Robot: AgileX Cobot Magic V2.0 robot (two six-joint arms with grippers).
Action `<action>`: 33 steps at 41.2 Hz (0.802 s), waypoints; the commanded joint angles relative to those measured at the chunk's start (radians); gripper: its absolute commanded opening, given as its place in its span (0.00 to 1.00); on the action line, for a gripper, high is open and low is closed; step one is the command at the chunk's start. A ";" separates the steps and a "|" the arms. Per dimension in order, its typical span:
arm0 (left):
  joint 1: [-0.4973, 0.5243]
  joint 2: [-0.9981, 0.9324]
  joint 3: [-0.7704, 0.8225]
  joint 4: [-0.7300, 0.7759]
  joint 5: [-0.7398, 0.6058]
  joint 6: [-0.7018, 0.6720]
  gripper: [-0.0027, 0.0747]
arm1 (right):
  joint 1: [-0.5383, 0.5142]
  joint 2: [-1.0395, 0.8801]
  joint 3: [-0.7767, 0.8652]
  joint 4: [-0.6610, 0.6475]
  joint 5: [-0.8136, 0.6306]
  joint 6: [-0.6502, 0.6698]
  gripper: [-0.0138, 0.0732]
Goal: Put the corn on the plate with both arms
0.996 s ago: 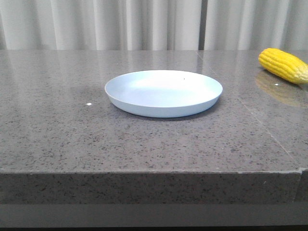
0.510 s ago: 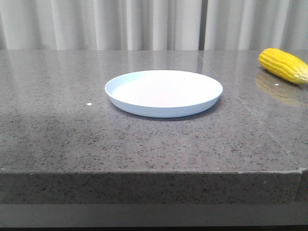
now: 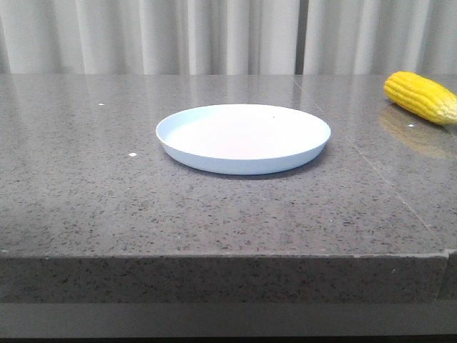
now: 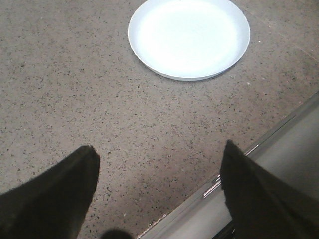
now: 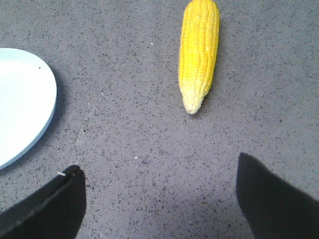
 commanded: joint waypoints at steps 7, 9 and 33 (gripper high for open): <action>-0.007 -0.002 -0.025 -0.011 -0.075 -0.011 0.68 | -0.007 0.006 -0.037 0.005 -0.084 -0.004 0.89; -0.007 -0.002 -0.025 -0.011 -0.075 -0.011 0.68 | -0.014 0.022 -0.057 0.005 -0.074 -0.004 0.89; -0.007 -0.002 -0.025 -0.011 -0.075 -0.011 0.67 | -0.063 0.498 -0.535 -0.004 0.128 -0.005 0.89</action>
